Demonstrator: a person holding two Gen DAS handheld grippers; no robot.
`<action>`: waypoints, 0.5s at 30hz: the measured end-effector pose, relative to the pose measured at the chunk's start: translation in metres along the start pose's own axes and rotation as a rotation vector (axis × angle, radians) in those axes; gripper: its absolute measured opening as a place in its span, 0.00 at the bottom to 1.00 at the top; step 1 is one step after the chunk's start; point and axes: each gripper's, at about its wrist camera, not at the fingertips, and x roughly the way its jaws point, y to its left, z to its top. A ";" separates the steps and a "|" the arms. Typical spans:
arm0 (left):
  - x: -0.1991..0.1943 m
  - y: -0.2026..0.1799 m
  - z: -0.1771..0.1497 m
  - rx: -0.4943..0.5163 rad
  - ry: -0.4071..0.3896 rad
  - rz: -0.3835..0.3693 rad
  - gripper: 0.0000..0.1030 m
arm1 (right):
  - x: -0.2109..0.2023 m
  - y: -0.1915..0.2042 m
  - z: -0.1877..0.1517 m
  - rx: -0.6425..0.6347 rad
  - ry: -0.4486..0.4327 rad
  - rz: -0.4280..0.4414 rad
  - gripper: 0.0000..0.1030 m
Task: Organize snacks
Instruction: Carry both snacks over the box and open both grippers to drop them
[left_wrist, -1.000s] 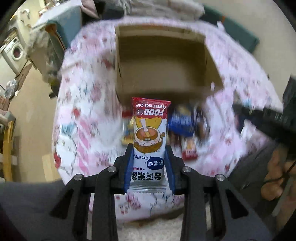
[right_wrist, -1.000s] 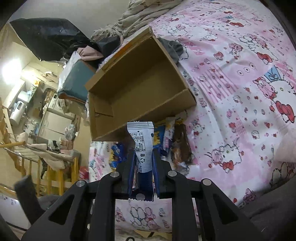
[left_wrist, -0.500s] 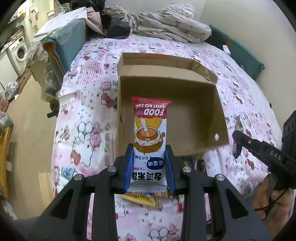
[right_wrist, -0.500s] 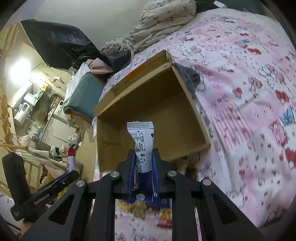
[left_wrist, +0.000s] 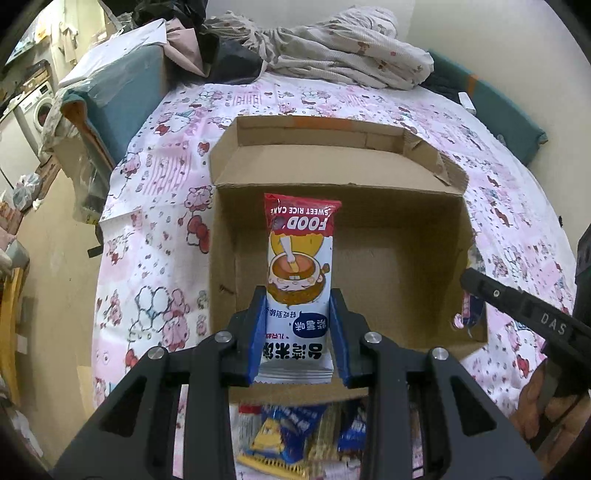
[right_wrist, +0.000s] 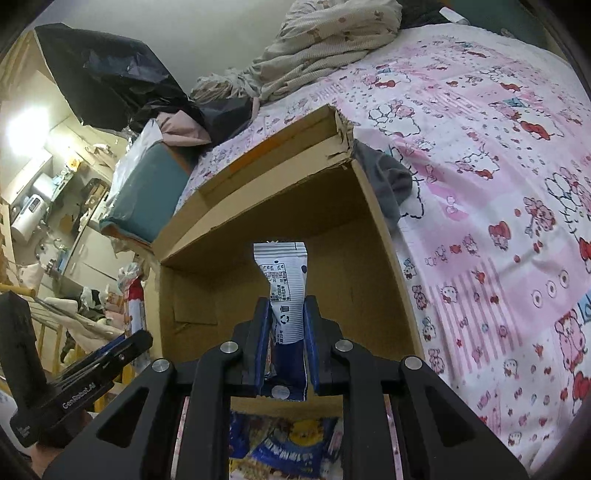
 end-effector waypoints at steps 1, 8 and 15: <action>0.005 -0.002 0.001 0.003 -0.001 0.000 0.27 | 0.004 0.000 0.001 -0.002 0.009 -0.003 0.18; 0.032 -0.009 0.001 0.035 -0.021 0.019 0.27 | 0.022 -0.004 -0.003 0.008 0.071 -0.019 0.18; 0.047 -0.004 -0.005 0.032 0.018 0.005 0.27 | 0.036 -0.002 -0.007 -0.017 0.120 -0.069 0.19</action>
